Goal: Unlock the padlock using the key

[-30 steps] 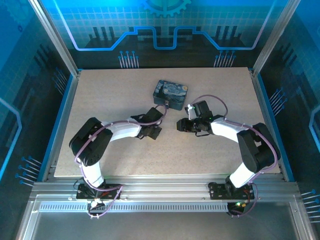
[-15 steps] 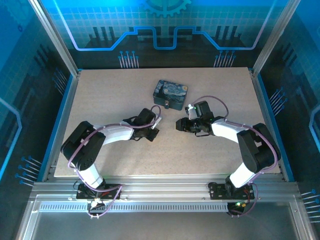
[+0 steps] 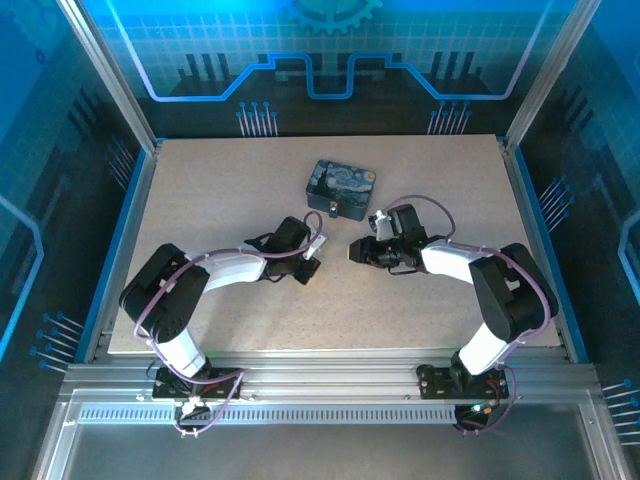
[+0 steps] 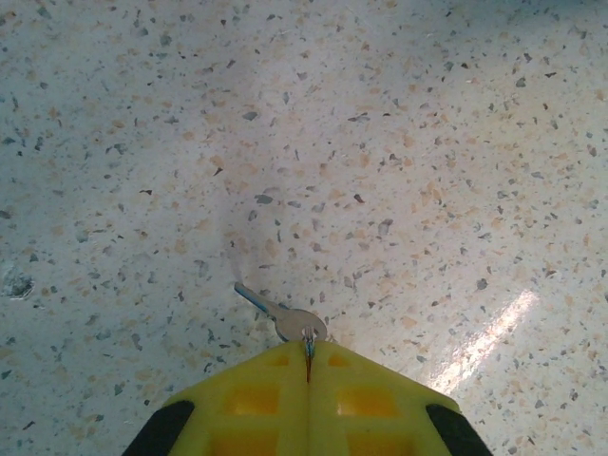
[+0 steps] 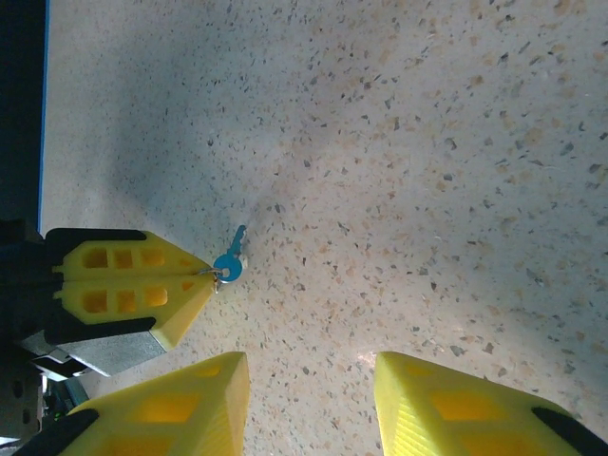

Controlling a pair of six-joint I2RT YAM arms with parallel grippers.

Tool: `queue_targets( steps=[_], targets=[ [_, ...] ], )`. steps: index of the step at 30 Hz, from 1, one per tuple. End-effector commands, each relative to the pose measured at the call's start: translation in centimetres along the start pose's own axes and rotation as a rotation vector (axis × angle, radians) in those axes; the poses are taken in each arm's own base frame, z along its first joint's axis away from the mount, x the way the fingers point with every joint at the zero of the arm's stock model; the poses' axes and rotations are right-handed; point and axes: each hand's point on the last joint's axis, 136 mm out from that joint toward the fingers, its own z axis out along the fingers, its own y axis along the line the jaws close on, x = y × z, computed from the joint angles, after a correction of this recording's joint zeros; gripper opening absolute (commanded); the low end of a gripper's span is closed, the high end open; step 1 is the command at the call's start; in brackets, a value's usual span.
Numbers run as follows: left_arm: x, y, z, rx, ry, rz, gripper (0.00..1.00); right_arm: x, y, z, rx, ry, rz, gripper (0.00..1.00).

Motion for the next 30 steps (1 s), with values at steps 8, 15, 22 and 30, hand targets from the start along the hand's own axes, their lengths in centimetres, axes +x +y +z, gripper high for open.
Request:
queue_targets(
  steps=[8,15,22,30],
  targets=[
    [-1.1,-0.4,-1.7,0.095,-0.049,-0.015,0.0,-0.1,-0.1,0.2,-0.042,-0.012,-0.006,0.4],
    [-1.2,-0.7,-2.1,0.132,-0.055,-0.016,0.0,-0.6,0.3,-0.2,-0.077,-0.087,-0.08,0.4],
    [-1.4,-1.3,-2.8,0.169,-0.063,-0.018,0.0,-0.6,0.5,-0.7,-0.078,-0.137,-0.194,0.4],
    [-2.8,-3.2,-5.5,0.284,-0.091,-0.032,0.0,0.6,3.8,-0.8,-0.082,-0.166,-0.436,0.41]
  ],
)
